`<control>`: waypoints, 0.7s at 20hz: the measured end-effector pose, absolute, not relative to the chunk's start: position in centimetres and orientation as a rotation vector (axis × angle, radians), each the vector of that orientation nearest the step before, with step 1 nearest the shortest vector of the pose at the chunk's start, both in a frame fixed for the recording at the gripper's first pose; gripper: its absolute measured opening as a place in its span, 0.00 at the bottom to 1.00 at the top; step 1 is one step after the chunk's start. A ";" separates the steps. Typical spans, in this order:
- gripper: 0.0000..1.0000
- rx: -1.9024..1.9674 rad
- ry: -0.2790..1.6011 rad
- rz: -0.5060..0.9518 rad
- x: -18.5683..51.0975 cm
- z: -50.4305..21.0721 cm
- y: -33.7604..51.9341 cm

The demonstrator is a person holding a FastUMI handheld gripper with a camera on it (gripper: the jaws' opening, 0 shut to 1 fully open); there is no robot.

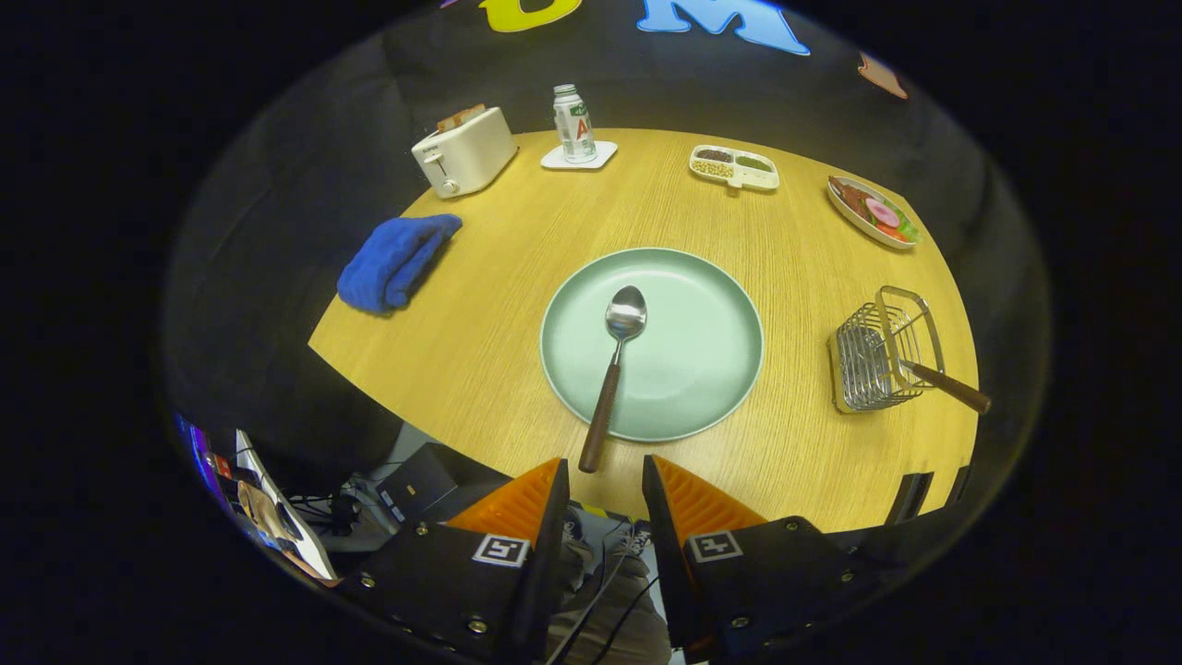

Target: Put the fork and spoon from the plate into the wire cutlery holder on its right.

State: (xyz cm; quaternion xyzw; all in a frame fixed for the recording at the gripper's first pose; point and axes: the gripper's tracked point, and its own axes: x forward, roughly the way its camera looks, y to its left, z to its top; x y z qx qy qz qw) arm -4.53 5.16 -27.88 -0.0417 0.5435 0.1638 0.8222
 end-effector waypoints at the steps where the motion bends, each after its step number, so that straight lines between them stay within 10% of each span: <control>1: 0.48 -0.090 1.169 0.349 -4.7 -28.6 5.5; 12: 0.48 -0.054 1.265 0.295 -3.0 -33.4 7.3; 14: 0.21 -0.060 1.286 0.305 -3.6 -33.4 7.1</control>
